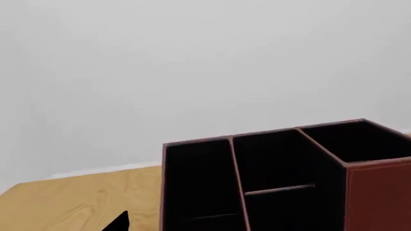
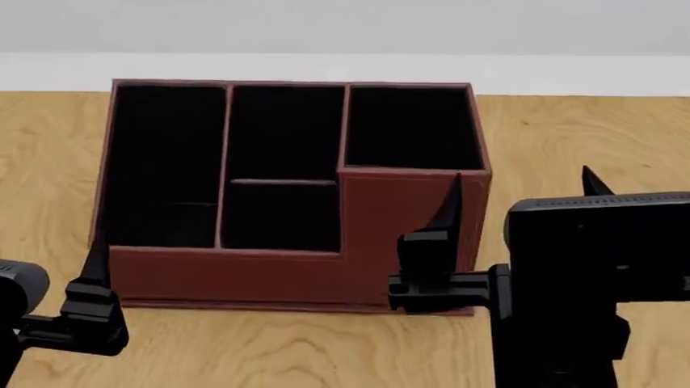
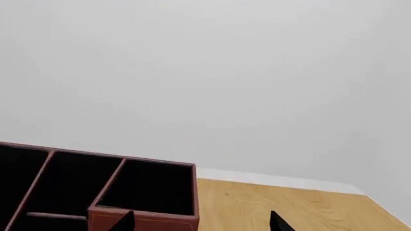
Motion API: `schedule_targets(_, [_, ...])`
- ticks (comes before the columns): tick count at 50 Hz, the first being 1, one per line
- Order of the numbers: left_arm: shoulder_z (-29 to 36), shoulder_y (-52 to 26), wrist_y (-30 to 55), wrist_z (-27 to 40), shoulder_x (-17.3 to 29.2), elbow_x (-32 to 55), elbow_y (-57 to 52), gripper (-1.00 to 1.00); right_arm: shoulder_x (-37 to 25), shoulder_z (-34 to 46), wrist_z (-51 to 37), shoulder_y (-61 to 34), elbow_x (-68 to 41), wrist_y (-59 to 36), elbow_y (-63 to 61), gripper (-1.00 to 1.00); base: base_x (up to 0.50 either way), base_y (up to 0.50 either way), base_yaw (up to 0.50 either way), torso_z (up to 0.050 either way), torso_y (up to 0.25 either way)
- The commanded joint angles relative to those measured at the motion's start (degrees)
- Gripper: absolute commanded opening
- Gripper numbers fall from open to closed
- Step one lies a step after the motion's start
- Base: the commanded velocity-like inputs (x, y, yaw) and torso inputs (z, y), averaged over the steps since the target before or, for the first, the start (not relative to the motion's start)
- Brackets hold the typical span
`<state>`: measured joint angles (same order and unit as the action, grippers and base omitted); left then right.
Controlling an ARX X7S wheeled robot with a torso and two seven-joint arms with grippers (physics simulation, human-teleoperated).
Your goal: Pick up the white mug and place it to the right of the caddy.
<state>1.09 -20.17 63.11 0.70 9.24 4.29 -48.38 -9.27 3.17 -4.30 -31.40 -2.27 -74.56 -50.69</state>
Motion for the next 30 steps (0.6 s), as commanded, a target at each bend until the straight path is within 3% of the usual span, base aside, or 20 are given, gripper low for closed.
schedule_targets(1, [-0.10,-0.21,0.72,0.24,0.72,0.34,-0.94,1.00,-0.01,-0.24,-0.09,0.65,-0.48,-0.10,0.06,1.00,0.50,0.00,0.00,0.000,0.000])
schedule_targets(13, [0.32,0.54,-0.12,0.54,1.50,0.34,0.18,1.00,-0.72,0.36,0.04,1.19,-0.99,-0.46,0.83,1.00,0.48,0.00,0.00,0.000,0.002])
schedule_targets(25, [0.53,-1.07,2.29,0.83,3.78,-0.18,0.36,1.00,-0.61,-2.82,5.87,-7.18,-8.44,-15.40,-3.25,1.00,0.00,0.00,0.00,0.000,0.001])
schedule_targets(27, [0.12,-1.50,2.91,0.76,4.27,-0.20,0.21,1.00,-2.92,-6.51,-2.12,-8.37,-19.95,-15.43,-1.28,1.00,0.00,0.00,0.00,0.000,0.000])
schedule_targets(28, [-0.05,-1.73,3.25,0.70,4.44,-0.16,0.15,1.00,-4.86,-11.69,-10.71,-9.90,-28.55,-15.42,1.62,1.00,0.00,0.00,0.00,0.000,0.000])
schedule_targets(30, [-0.21,-2.34,3.99,0.68,5.01,-0.27,0.02,1.00,-9.87,-11.63,-27.90,-14.05,-45.74,-15.35,5.51,1.00,0.00,0.00,0.00,0.000,0.000])
